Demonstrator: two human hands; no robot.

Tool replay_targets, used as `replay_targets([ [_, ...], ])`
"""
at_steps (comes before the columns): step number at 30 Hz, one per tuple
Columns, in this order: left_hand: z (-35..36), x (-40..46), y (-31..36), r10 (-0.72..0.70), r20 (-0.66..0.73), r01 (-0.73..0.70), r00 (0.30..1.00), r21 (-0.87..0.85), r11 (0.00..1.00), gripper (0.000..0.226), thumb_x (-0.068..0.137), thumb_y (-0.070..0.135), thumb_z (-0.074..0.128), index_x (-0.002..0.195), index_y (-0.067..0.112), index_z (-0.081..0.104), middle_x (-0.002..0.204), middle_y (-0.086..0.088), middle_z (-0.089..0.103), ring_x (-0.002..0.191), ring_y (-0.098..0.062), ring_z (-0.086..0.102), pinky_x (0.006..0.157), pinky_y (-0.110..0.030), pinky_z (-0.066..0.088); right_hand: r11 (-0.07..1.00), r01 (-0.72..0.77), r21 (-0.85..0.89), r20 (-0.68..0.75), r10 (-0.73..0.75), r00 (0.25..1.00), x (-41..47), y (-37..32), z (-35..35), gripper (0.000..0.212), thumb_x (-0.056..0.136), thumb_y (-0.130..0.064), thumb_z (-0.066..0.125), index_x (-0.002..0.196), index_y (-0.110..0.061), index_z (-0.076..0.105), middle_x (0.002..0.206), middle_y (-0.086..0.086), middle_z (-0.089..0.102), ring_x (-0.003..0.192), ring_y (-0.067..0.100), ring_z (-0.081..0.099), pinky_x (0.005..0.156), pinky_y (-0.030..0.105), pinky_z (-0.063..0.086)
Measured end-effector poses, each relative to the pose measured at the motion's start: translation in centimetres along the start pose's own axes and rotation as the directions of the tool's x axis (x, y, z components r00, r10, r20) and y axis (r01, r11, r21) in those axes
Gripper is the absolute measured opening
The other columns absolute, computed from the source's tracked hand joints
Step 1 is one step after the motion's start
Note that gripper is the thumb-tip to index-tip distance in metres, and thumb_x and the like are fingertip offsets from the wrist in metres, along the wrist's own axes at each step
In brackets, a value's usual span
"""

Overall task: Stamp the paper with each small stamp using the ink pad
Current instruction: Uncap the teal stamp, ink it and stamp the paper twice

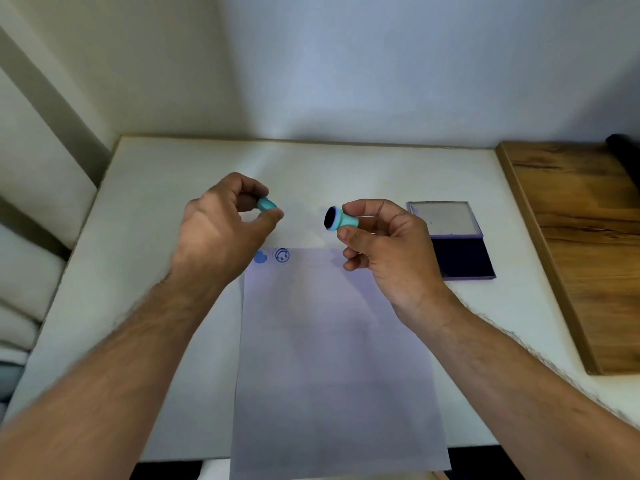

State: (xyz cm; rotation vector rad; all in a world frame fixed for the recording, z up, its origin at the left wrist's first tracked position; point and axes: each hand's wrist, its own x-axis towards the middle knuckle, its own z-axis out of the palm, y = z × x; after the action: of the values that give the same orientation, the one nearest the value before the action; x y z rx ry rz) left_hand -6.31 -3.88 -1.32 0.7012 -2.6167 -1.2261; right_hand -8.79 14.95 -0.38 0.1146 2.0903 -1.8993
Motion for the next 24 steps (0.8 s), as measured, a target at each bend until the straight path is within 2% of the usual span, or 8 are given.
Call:
replay_targets([
  [2,0.2,0.0,-0.2,0.017,0.037,-0.022,0.999,0.133,0.991,0.032,0.085,0.037,0.067,0.115,0.033,0.058,0.103,0.017,0.066,0.080,-0.004,0.064,0.069,-0.018,0.046,1.000,0.003,-0.014,0.002,-0.003,1.000,0.0,0.1,0.0,0.023,0.084,0.001,0.070,0.099,-0.017,0.071,0.082,-0.001,0.070,0.054,0.009,0.061,0.057,0.029,0.058],
  [3,0.3,0.1,-0.5,0.038,0.048,-0.046,0.998,0.177,0.983,0.034,0.087,0.036,0.065,0.119,0.032,0.056,0.108,0.015,0.067,0.090,-0.010,0.065,0.076,-0.022,0.048,1.000,0.003,-0.019,0.005,-0.003,1.000,0.0,0.1,0.0,0.023,0.084,0.001,0.070,0.100,-0.017,0.071,0.083,-0.001,0.070,0.055,0.009,0.061,0.058,0.029,0.058],
  [4,0.4,0.2,-0.8,0.062,0.060,-0.073,0.996,0.211,0.975,0.033,0.088,0.035,0.064,0.120,0.031,0.058,0.112,0.012,0.068,0.100,-0.013,0.063,0.084,-0.026,0.048,1.000,0.003,-0.022,0.008,-0.003,1.000,0.0,0.1,0.0,0.023,0.084,0.001,0.070,0.099,-0.017,0.071,0.083,-0.001,0.070,0.054,0.009,0.061,0.058,0.030,0.059],
  [6,0.5,0.2,-1.3,0.087,0.083,-0.106,0.993,0.266,0.958,0.029,0.089,0.035,0.063,0.118,0.029,0.061,0.114,0.008,0.069,0.106,-0.016,0.061,0.090,-0.031,0.046,1.000,0.003,-0.026,0.014,-0.003,1.000,0.0,0.1,-0.1,0.023,0.084,0.000,0.070,0.099,-0.018,0.071,0.082,-0.002,0.070,0.054,0.009,0.061,0.058,0.030,0.059],
  [12,0.9,0.2,-1.6,0.117,0.085,-0.138,0.989,0.303,0.943,0.030,0.088,0.034,0.064,0.118,0.030,0.062,0.111,0.003,0.069,0.103,-0.021,0.060,0.092,-0.037,0.049,1.000,0.004,-0.026,0.033,-0.003,0.999,-0.1,-0.1,-0.2,0.024,0.084,0.001,0.070,0.099,-0.018,0.071,0.084,-0.001,0.071,0.053,0.008,0.061,0.057,0.028,0.059],
  [20,1.0,0.1,-1.4,0.061,0.123,-0.093,0.991,0.273,0.957,0.031,0.088,0.039,0.063,0.118,0.034,0.060,0.114,0.009,0.067,0.086,-0.023,0.068,0.092,-0.040,0.051,1.000,0.005,-0.013,0.075,-0.004,0.997,-0.4,-0.1,-0.2,0.028,0.084,0.003,0.068,0.092,-0.023,0.070,0.080,-0.003,0.071,0.054,0.011,0.060,0.055,0.027,0.056],
  [24,1.0,0.1,-1.4,0.054,0.126,-0.085,0.991,0.262,0.961,0.032,0.088,0.038,0.062,0.119,0.034,0.060,0.115,0.011,0.067,0.086,-0.022,0.069,0.092,-0.039,0.052,1.000,0.004,0.015,0.074,-0.005,0.997,-0.2,0.0,-0.3,0.027,0.084,0.005,0.067,0.094,-0.020,0.070,0.079,-0.002,0.071,0.053,0.011,0.060,0.053,0.027,0.054],
])
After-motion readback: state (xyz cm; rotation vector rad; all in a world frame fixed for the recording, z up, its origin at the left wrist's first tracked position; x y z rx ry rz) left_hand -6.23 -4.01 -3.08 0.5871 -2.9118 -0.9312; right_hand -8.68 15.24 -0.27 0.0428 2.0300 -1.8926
